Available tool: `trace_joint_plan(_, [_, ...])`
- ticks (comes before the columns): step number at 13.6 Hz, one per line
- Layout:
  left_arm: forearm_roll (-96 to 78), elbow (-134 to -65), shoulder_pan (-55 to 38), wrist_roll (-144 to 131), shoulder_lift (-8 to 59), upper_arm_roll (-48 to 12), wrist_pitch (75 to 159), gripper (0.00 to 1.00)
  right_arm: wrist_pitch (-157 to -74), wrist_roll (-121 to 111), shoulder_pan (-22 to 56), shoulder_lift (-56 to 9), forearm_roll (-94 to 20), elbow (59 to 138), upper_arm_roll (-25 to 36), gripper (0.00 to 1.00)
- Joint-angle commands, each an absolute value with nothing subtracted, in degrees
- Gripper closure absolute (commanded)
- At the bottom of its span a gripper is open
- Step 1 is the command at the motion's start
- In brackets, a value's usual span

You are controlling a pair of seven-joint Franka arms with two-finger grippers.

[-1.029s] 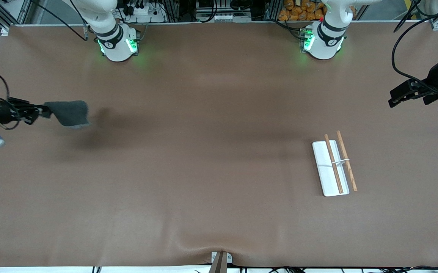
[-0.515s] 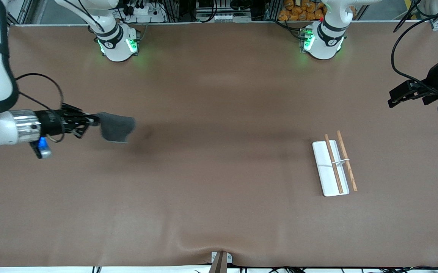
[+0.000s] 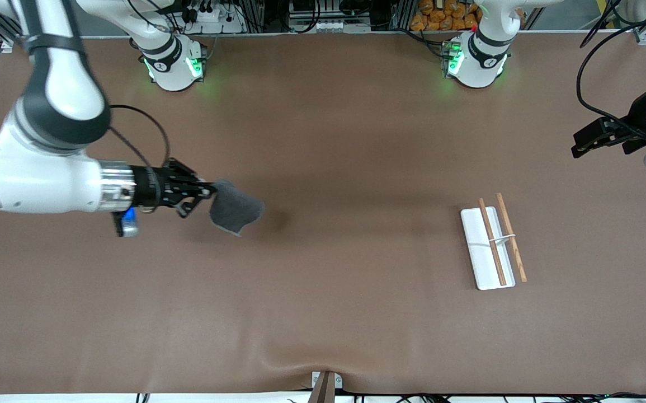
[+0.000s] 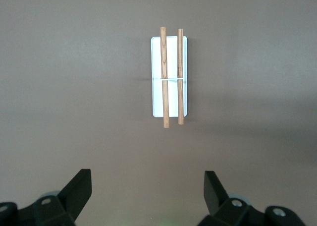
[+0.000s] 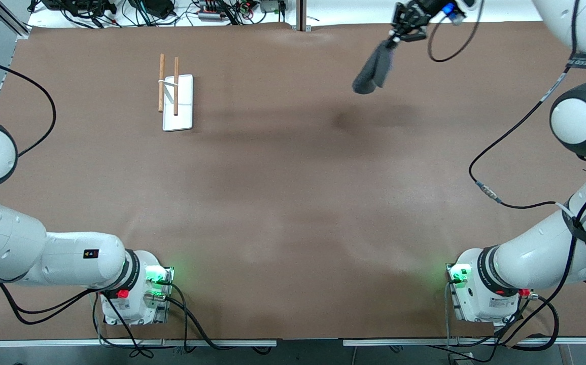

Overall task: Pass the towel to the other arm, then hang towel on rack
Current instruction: 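Lift the towel with the right gripper and carry it toward the table center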

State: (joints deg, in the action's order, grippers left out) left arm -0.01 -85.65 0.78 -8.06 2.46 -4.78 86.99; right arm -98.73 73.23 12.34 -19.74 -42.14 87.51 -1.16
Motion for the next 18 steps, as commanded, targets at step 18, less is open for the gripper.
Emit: trace_joint_plan(18, [-31.55,-85.78,-10.28,-34.36,25.30,-5.19,118.30,0.00,-134.90,94.57,35.59,-26.19,-52.73,79.19,-0.35,1.00])
